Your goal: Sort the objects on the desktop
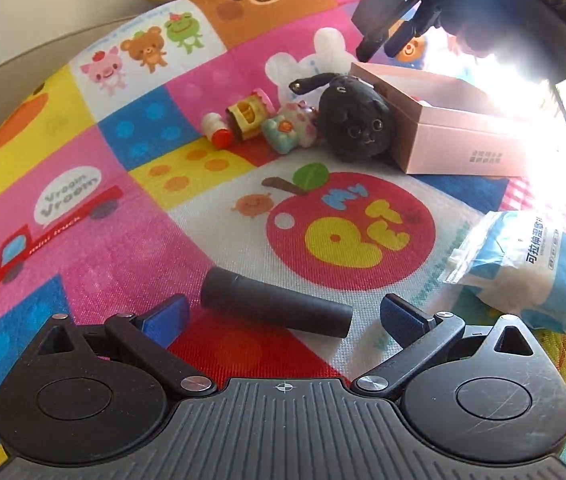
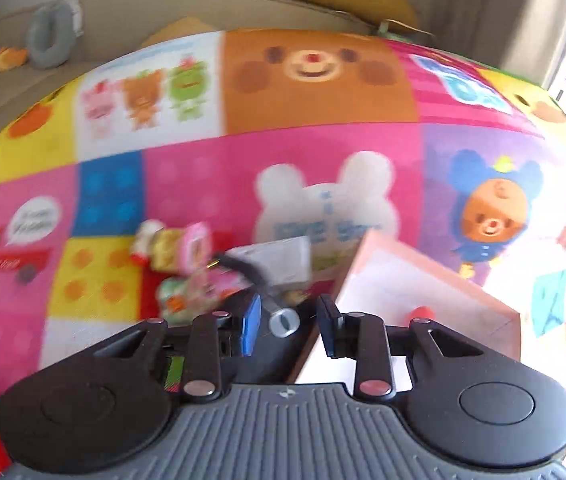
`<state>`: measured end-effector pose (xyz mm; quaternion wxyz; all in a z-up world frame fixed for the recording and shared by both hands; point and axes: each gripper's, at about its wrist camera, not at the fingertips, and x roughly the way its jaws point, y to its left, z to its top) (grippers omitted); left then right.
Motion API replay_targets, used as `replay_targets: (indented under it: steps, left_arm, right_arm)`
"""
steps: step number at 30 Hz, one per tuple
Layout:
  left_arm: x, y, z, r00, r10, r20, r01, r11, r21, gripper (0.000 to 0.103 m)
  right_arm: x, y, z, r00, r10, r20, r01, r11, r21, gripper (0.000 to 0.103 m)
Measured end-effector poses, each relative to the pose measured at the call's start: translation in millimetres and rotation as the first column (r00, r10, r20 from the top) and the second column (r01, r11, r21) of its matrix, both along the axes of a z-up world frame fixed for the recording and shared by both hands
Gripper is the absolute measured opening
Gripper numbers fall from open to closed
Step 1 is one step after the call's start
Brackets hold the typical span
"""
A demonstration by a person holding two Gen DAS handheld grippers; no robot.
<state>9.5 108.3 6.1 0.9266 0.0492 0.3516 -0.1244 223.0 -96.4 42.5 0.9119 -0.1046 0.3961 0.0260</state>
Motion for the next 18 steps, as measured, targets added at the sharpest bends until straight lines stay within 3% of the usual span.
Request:
replay_targets:
  steps: [3,5,9,10,18]
  left_arm:
    - [0,1,0,1.000,0.001,-0.001,-0.001,1.000,-0.006,0.103]
    - [0,0,0,1.000,0.003,0.000,-0.003,1.000,-0.007,0.103]
    - [0,2,0,1.000,0.011,0.003,-0.011,0.999,-0.030,0.103]
    - [1,4,0,1.000,0.013,0.004,-0.013,0.999,-0.040,0.103]
    - [1,11,1,1.000,0.015,0.005,-0.015,0.996,-0.089,0.103]
  right_arm:
    - [41,-28,-15,0.995,-0.088,-0.044,0.089,0.995,0.033,0.033]
    - [55,-38,-20,0.994,-0.102,-0.038,0.105,0.992,0.072,0.042]
    - [70,-43,-28,0.992,-0.024,-0.127,0.049,0.979,0.197,0.041]
    - [70,-41,-29,0.989,0.006,-0.145,0.028,0.973,0.230,0.036]
    - [43,22,-35,0.968,0.217,-0.129,-0.188,0.961,0.203,0.036]
